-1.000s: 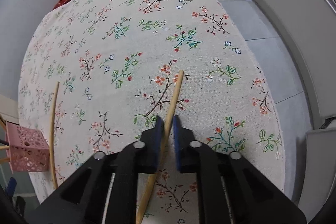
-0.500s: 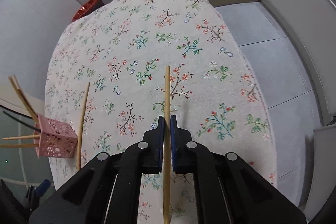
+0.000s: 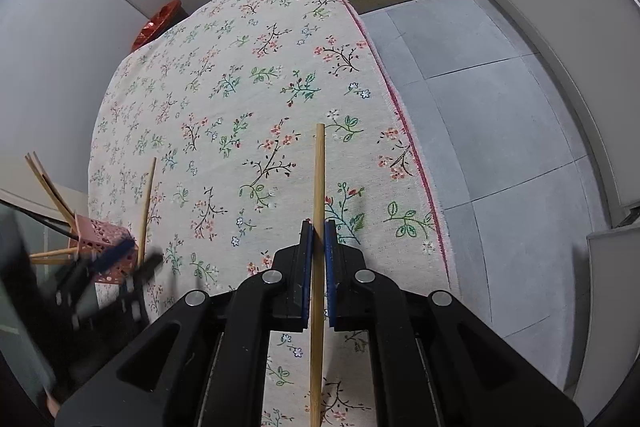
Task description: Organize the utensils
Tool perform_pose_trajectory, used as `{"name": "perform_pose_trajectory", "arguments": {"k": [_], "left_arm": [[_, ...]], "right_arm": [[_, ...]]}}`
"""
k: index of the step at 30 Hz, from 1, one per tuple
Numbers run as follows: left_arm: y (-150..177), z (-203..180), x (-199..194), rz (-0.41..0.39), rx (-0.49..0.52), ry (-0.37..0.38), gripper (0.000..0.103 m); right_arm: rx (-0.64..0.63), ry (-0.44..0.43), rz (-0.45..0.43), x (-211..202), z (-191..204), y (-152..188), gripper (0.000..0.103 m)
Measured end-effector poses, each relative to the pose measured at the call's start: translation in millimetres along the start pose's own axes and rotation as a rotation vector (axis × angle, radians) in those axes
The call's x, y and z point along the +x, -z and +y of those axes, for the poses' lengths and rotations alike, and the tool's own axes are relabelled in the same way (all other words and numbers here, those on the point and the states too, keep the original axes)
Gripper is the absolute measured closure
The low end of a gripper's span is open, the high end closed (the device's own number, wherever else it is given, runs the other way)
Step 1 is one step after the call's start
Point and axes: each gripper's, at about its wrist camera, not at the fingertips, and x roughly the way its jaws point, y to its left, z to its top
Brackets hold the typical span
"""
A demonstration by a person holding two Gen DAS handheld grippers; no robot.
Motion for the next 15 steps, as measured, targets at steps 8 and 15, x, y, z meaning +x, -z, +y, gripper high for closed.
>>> {"name": "perform_pose_trajectory", "arguments": {"k": [8, 15], "left_arm": [[-40, 50, 48, 0.115, -0.127, -0.125, 0.077], [-38, 71, 87, 0.189, -0.183, -0.164, 0.079]], "right_arm": [[-0.017, -0.059, -0.013, -11, 2, -7, 0.098], [-0.047, -0.055, 0.000, -10, 5, -7, 0.098]]}}
